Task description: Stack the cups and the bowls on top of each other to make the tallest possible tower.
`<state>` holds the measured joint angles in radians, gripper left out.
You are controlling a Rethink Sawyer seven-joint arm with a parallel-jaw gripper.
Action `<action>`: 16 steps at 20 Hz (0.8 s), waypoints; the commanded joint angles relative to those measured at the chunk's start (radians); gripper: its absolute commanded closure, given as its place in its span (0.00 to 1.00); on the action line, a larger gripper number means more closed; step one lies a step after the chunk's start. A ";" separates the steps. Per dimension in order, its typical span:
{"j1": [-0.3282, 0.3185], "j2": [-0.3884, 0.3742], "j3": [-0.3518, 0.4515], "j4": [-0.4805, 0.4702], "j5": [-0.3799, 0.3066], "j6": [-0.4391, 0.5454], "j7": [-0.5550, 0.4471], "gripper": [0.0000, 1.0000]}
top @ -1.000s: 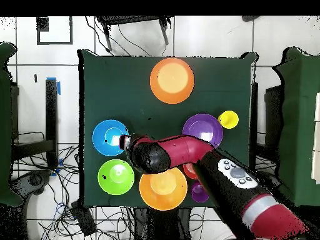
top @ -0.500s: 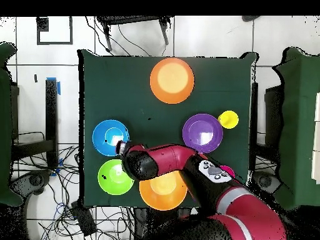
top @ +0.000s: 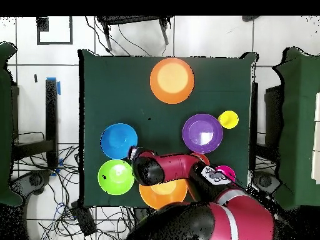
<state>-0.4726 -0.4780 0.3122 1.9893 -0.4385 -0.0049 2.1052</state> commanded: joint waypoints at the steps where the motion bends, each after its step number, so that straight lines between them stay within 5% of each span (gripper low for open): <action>1: 0.062 0.091 -0.087 -0.136 0.043 -0.093 0.140 0.00; 7: 0.096 0.143 -0.104 -0.166 0.066 -0.126 0.145 0.00; 16: 0.083 0.053 -0.055 -0.084 0.108 -0.063 0.143 0.00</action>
<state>-0.3932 -0.4181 0.2106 1.9454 -0.3904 -0.0826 2.1052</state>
